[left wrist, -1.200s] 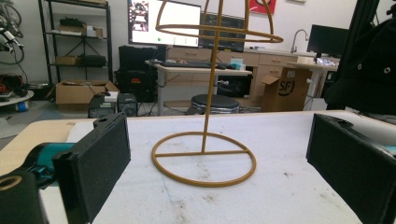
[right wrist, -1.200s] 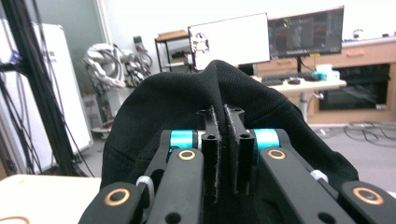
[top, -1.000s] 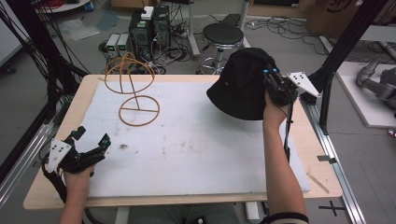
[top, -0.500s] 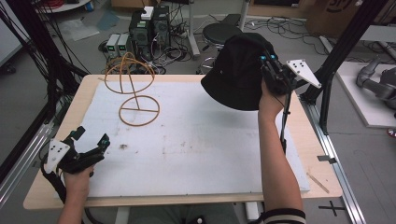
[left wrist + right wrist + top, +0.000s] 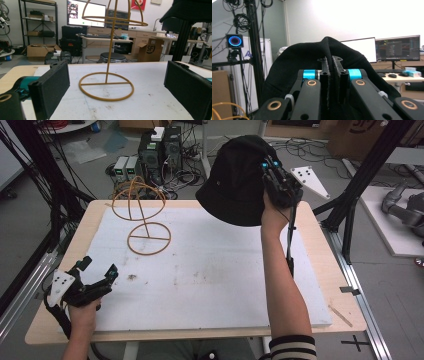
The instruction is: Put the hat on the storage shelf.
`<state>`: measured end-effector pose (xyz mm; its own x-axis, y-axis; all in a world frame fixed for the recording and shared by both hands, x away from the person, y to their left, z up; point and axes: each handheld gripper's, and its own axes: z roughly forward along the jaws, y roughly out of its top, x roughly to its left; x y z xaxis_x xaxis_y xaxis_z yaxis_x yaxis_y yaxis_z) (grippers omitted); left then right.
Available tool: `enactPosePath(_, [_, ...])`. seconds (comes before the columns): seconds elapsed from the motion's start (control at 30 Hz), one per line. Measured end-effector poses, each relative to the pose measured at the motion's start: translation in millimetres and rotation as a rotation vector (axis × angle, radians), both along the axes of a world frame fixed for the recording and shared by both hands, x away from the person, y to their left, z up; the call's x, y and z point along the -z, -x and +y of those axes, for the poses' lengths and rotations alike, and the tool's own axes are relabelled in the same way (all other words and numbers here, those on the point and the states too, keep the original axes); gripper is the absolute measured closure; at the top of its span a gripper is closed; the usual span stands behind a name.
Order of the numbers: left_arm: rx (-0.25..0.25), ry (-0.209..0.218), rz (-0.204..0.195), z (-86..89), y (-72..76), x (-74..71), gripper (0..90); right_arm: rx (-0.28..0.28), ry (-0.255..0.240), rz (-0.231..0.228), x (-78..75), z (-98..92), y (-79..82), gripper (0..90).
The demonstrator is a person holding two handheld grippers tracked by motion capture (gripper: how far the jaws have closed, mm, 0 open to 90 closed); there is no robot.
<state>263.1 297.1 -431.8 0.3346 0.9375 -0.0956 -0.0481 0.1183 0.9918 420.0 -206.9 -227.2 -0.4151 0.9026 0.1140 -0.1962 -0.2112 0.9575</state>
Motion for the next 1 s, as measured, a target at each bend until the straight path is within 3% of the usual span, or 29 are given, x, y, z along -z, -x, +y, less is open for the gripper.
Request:
enactPosePath(0.33, [0.010,-0.002,0.000,-1.2,2.5,0.4,6.7,-0.052,-0.027,-0.049,-27.5,35.2,-1.5,86.5])
enactPosePath(0.53, [0.012,0.003,-0.006,0.3,4.8,0.2,6.6,-0.102,-0.035,-0.070,-39.6,70.8,-3.4,86.5])
enactPosePath(1.0, [-0.016,0.022,-0.019,12.1,16.0,-0.5,6.6,-0.200,-0.034,-0.084,-49.0,137.2,-6.2,86.5])
